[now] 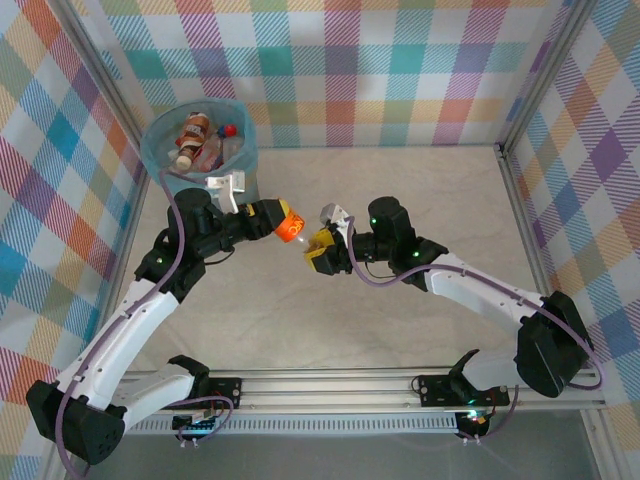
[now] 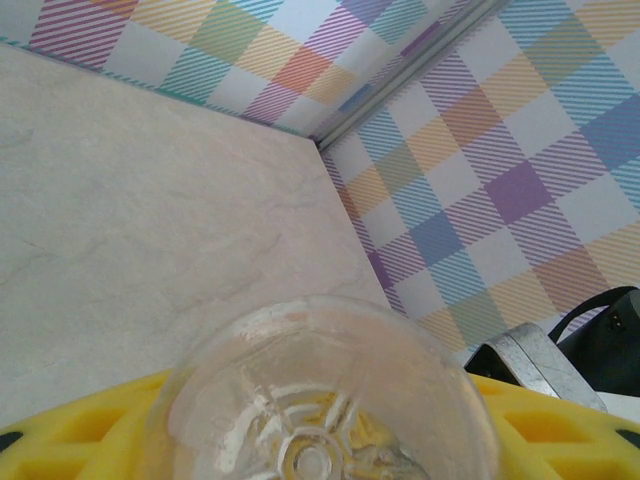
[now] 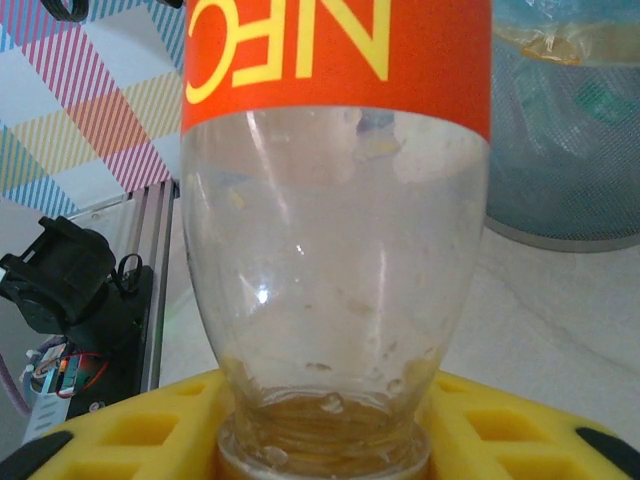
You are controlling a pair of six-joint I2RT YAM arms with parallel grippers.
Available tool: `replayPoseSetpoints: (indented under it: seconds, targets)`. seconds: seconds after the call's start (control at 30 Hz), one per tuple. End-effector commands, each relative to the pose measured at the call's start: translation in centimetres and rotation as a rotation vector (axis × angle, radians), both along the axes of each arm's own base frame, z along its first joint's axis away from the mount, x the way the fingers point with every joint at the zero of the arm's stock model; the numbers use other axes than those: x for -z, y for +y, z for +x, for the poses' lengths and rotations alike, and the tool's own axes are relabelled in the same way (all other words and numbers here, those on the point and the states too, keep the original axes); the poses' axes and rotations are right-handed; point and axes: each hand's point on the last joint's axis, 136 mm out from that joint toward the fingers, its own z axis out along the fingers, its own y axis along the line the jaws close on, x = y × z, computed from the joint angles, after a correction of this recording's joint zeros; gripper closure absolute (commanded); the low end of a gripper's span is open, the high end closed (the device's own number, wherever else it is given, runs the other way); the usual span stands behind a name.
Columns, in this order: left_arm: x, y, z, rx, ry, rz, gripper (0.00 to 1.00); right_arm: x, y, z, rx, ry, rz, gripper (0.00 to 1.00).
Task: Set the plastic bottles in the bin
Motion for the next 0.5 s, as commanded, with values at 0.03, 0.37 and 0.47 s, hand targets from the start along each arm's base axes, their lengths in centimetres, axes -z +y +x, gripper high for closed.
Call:
replayPoseSetpoints:
  seconds: [0.03, 0.37, 0.47]
  targets:
    - [-2.8, 0.6, -0.3, -0.049, -0.08, -0.027, 0.55, -1.9, 0.0, -0.5, -0.006, -0.076, 0.051, 0.36]
    - [-5.1, 2.7, -0.7, -0.131, -0.182, 0.034, 0.65, -3.3, -0.8, 0.8, 0.097, -0.138, 0.048, 0.19]
    - [-5.7, 2.8, -0.8, -0.129, -0.201, 0.058, 0.65, -4.0, -0.9, 0.9, 0.094, -0.192, 0.06, 0.19]
